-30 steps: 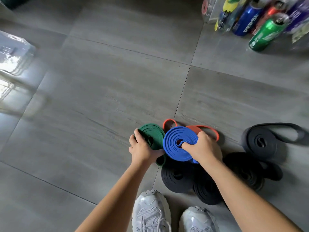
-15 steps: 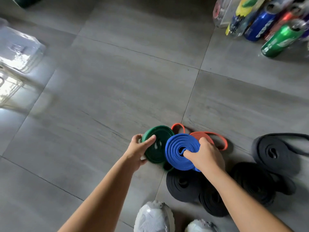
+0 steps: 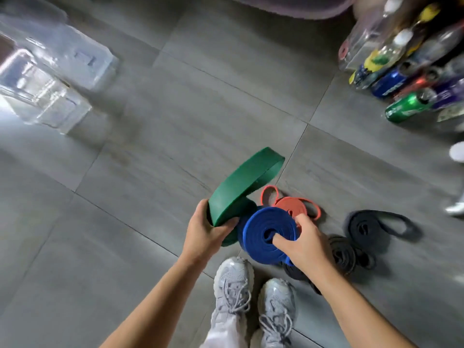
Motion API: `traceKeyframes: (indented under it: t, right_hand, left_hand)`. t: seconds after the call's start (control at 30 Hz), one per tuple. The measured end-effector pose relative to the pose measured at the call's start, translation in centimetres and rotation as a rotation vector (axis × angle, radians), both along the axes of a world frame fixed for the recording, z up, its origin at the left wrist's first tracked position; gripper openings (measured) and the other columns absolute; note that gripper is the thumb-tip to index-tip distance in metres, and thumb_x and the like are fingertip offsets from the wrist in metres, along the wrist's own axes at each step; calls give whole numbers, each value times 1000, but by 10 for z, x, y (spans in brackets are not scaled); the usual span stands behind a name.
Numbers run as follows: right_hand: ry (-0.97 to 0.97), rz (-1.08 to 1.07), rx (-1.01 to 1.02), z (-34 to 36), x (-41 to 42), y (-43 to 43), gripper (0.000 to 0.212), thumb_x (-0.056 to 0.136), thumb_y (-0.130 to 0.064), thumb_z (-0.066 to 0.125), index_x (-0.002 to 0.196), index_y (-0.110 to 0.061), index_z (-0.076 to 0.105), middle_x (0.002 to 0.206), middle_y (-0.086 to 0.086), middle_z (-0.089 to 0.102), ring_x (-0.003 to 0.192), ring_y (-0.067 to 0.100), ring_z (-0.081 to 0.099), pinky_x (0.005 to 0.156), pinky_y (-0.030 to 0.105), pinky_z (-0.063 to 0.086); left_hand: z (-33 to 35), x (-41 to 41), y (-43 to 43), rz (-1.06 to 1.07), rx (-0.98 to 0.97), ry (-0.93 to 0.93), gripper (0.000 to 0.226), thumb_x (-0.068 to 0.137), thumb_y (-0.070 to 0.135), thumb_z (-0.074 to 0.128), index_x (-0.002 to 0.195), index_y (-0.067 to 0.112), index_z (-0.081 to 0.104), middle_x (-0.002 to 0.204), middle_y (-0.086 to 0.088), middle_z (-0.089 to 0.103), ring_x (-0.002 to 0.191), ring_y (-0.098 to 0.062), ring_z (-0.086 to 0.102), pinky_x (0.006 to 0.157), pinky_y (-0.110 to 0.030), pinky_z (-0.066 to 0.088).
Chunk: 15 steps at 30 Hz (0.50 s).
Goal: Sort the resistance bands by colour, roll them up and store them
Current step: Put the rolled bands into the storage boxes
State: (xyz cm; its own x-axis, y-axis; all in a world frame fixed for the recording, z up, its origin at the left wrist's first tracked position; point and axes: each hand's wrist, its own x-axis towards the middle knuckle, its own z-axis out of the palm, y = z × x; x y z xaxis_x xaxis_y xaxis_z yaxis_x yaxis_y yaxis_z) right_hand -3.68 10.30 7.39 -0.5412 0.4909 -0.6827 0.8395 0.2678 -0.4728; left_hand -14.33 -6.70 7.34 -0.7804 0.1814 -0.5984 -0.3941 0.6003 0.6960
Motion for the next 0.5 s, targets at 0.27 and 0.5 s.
traceKeyframes:
  t: [0.27,0.5]
  right_hand:
    - [118,-43,-46,273,-24,-4,26,63,-18,74,80,-15,55,71,0,62,66,22,56,56,34,43]
    - [253,174,9,445,-77,-2,28,65,-30,76,79,-23,53,75,-4,62,70,21,58,59,31,42]
  left_hand:
    - [252,-17,-65,-73,-135,238,44,68,32,79,102,32,52,91,12,60,83,-15,56,71,-31,47]
    - [431,-11,-120,-105,42,298,52,57,47,72,102,41,47,88,20,56,82,-8,53,73,-27,46]
